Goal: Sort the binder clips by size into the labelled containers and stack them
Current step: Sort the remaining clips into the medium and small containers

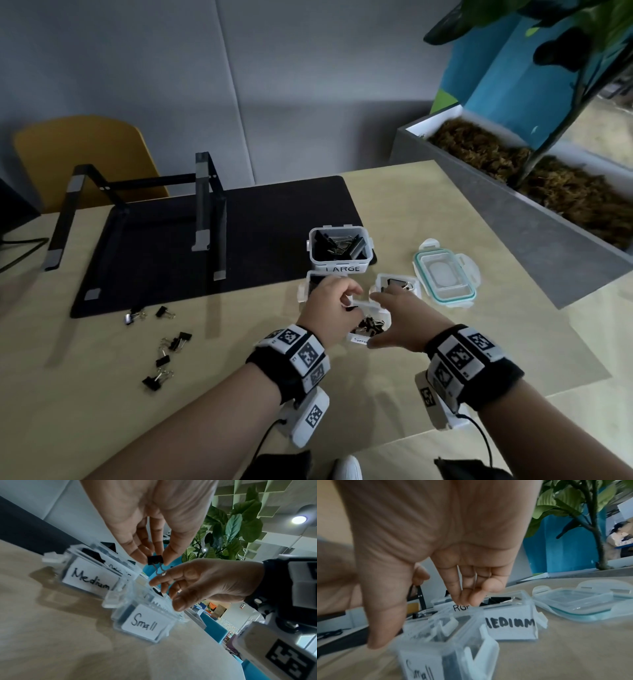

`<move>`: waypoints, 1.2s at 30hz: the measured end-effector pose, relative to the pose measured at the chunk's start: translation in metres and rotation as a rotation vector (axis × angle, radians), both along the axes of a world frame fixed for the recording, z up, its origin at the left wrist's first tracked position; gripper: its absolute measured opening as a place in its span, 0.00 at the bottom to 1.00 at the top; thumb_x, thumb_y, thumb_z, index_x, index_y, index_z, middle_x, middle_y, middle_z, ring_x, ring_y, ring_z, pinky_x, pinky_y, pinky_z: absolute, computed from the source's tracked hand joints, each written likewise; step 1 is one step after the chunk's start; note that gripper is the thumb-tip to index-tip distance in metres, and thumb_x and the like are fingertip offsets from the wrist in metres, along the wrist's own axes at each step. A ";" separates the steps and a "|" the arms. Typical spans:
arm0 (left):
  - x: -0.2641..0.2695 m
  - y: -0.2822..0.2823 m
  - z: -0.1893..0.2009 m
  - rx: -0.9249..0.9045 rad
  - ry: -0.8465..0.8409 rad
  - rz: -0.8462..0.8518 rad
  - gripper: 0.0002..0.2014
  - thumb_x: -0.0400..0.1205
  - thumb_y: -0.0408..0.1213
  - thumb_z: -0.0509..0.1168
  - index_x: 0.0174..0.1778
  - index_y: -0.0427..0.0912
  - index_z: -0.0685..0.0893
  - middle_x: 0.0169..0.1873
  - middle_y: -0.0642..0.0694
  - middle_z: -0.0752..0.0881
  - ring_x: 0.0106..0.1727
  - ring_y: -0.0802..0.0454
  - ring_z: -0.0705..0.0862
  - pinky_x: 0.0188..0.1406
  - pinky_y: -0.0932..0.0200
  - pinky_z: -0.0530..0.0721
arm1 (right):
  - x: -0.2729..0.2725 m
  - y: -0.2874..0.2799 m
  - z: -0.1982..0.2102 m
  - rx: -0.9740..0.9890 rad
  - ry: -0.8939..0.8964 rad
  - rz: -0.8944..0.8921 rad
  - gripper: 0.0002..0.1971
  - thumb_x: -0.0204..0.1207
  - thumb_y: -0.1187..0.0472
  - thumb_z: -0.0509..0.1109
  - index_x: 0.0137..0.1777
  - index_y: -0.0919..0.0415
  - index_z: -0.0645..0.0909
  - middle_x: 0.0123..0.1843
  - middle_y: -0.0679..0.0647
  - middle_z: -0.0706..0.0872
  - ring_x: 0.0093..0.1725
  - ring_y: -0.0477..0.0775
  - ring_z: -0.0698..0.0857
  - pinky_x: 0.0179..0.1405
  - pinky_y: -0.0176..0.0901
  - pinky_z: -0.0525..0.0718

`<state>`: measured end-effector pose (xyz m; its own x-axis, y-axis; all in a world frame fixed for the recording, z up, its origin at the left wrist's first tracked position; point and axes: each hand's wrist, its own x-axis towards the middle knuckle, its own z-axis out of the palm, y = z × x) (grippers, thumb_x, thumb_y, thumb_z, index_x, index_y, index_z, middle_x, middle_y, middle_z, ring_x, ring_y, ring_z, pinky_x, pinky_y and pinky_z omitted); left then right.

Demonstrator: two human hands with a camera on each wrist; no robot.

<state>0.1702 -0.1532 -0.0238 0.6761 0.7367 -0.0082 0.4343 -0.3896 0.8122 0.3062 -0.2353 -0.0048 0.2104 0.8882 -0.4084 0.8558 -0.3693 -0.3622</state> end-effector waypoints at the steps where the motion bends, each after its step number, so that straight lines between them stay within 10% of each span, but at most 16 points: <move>1: 0.004 -0.004 0.000 -0.008 0.001 -0.008 0.13 0.72 0.28 0.69 0.52 0.41 0.83 0.47 0.52 0.76 0.43 0.57 0.79 0.48 0.66 0.81 | -0.001 -0.001 -0.002 -0.011 -0.011 0.016 0.43 0.63 0.45 0.78 0.77 0.55 0.66 0.68 0.53 0.72 0.69 0.54 0.71 0.69 0.44 0.74; 11: -0.040 0.011 -0.017 0.065 0.138 0.143 0.11 0.76 0.30 0.66 0.53 0.42 0.83 0.47 0.54 0.78 0.49 0.59 0.78 0.51 0.69 0.74 | 0.001 -0.003 -0.008 0.003 -0.041 0.045 0.36 0.69 0.49 0.75 0.75 0.57 0.68 0.70 0.53 0.72 0.70 0.55 0.71 0.69 0.45 0.73; 25: -0.186 0.067 -0.048 0.079 0.814 0.616 0.13 0.75 0.36 0.65 0.56 0.41 0.81 0.57 0.39 0.80 0.56 0.38 0.81 0.53 0.50 0.81 | 0.004 -0.004 -0.011 0.041 -0.007 0.055 0.38 0.69 0.48 0.76 0.77 0.56 0.66 0.69 0.51 0.73 0.70 0.52 0.72 0.69 0.42 0.72; 36: -0.153 0.060 -0.037 0.068 0.656 0.532 0.13 0.76 0.40 0.66 0.55 0.42 0.81 0.50 0.45 0.87 0.51 0.44 0.84 0.51 0.55 0.81 | 0.005 -0.005 -0.010 0.040 0.003 0.048 0.38 0.68 0.47 0.76 0.76 0.55 0.67 0.68 0.51 0.73 0.69 0.52 0.73 0.68 0.42 0.73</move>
